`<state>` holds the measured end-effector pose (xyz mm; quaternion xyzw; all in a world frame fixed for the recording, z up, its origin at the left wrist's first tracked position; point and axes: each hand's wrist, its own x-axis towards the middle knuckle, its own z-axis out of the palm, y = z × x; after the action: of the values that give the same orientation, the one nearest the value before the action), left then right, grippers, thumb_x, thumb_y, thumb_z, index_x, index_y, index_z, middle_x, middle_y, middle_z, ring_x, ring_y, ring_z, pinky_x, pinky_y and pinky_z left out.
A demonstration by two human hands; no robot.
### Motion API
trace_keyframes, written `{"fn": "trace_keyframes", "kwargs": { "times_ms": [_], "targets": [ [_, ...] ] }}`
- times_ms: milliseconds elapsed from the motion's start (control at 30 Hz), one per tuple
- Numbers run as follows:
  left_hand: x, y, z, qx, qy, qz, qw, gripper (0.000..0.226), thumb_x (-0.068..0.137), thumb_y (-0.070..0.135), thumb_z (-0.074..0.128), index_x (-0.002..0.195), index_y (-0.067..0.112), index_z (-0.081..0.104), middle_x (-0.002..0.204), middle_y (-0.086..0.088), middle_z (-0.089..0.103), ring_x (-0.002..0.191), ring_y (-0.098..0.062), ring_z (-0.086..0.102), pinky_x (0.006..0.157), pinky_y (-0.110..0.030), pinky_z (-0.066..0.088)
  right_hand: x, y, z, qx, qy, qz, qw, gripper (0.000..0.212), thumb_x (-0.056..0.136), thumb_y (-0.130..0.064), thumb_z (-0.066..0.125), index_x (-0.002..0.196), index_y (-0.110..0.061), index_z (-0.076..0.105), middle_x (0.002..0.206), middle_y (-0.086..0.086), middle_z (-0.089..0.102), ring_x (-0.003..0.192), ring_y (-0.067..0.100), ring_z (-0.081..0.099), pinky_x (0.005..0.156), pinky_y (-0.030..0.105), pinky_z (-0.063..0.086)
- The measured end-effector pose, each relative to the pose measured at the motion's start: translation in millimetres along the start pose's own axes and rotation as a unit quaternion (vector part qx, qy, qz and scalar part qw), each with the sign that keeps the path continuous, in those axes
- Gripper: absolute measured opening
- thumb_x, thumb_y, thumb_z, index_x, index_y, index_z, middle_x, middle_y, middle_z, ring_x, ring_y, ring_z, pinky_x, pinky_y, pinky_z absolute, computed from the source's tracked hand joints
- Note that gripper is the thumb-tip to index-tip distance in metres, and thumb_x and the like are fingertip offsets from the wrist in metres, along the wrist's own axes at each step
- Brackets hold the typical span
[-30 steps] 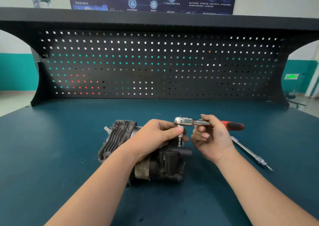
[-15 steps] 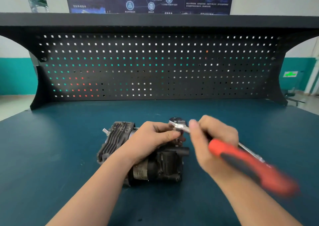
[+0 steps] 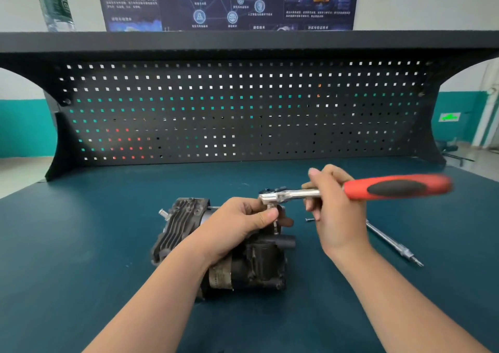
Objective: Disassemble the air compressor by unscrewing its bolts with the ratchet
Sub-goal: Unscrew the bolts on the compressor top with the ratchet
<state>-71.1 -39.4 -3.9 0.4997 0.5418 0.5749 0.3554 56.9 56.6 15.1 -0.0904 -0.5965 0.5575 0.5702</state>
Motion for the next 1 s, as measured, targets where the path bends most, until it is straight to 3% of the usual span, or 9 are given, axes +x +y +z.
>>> {"fn": "trace_keyframes", "kwargs": {
  "times_ms": [100,167,300,433,600,700,800,933,1000],
  "targets": [
    [0,-3,-1,0.031,-0.012,0.002,0.999,0.023,0.089,0.01,0.059,0.078,0.019,0.076,0.075,0.008,0.072,0.071,0.0,0.065,0.068,-0.014,0.05,-22,-13,10,-0.282,-0.073,-0.371,0.882,0.04,0.083,-0.012,0.057,0.05,-0.008,0.034,0.051,-0.002,0.025,0.051,0.009,0.022,0.052,0.014,0.019],
    [-1,-1,-2,0.046,-0.009,0.004,0.999,0.026,0.086,0.01,0.058,0.071,0.023,0.075,0.069,0.01,0.07,0.066,0.002,0.063,0.062,-0.012,0.047,-24,-12,6,-0.302,-0.102,-0.427,0.846,0.04,0.084,-0.01,0.057,0.05,-0.009,0.036,0.053,-0.002,0.024,0.051,0.01,0.02,0.053,0.013,0.018],
    [2,-3,-3,0.047,-0.004,0.01,0.999,0.029,0.078,0.036,0.068,0.099,0.018,0.075,0.105,-0.004,0.072,0.104,-0.019,0.065,0.094,-0.032,0.049,-8,-3,-9,-0.052,-0.033,-0.067,0.996,0.038,0.079,-0.027,0.061,0.049,-0.014,0.04,0.046,0.007,0.037,0.043,0.012,0.035,0.044,0.021,0.029],
    [1,-2,-3,0.03,0.008,0.007,1.0,0.039,0.074,0.042,0.07,0.1,0.014,0.074,0.106,-0.006,0.072,0.1,-0.018,0.064,0.089,-0.031,0.052,20,22,-15,0.26,0.013,0.29,0.921,0.024,0.073,-0.017,0.061,0.052,-0.011,0.051,0.042,0.002,0.042,0.03,0.01,0.029,0.037,0.017,0.021],
    [1,4,4,0.027,0.029,-0.013,0.999,0.042,0.08,0.038,0.06,0.107,0.006,0.069,0.107,-0.008,0.071,0.108,-0.024,0.063,0.099,-0.041,0.047,24,42,-10,0.279,0.039,0.391,0.876,0.029,0.087,-0.017,0.052,0.059,-0.011,0.049,0.042,-0.001,0.035,0.031,0.009,0.025,0.034,0.016,0.022],
    [2,3,5,0.012,0.042,-0.015,0.999,0.037,0.082,0.031,0.059,0.104,0.002,0.068,0.102,-0.011,0.072,0.101,-0.023,0.066,0.097,-0.041,0.048,19,29,-4,0.235,0.063,0.275,0.93,0.03,0.088,-0.016,0.051,0.058,-0.012,0.043,0.04,0.0,0.035,0.032,0.011,0.025,0.042,0.024,0.02],
    [2,1,8,0.036,0.062,-0.004,0.997,0.023,0.091,0.023,0.057,0.095,0.006,0.072,0.092,-0.008,0.074,0.089,-0.019,0.069,0.09,-0.036,0.052,4,8,4,-0.081,0.026,-0.04,0.996,0.039,0.081,-0.024,0.053,0.051,-0.012,0.032,0.045,-0.001,0.029,0.043,0.011,0.027,0.046,0.026,0.023],
    [-1,2,5,0.082,0.087,0.035,0.992,0.04,0.091,0.01,0.055,0.054,0.022,0.065,0.054,0.02,0.063,0.052,0.011,0.053,0.052,-0.005,0.04,-15,-9,18,-0.295,-0.103,-0.441,0.841,0.046,0.087,-0.018,0.057,0.052,-0.015,0.029,0.053,-0.003,0.02,0.048,0.014,0.021,0.048,0.02,0.018],
    [0,2,3,0.056,0.054,0.041,0.996,0.025,0.086,0.012,0.062,0.065,0.021,0.072,0.067,0.012,0.07,0.062,0.004,0.06,0.057,-0.01,0.045,-10,-4,10,-0.251,-0.117,-0.386,0.88,0.046,0.086,-0.019,0.058,0.05,-0.01,0.031,0.051,-0.005,0.022,0.047,0.008,0.023,0.048,0.017,0.02]
  ]
}}
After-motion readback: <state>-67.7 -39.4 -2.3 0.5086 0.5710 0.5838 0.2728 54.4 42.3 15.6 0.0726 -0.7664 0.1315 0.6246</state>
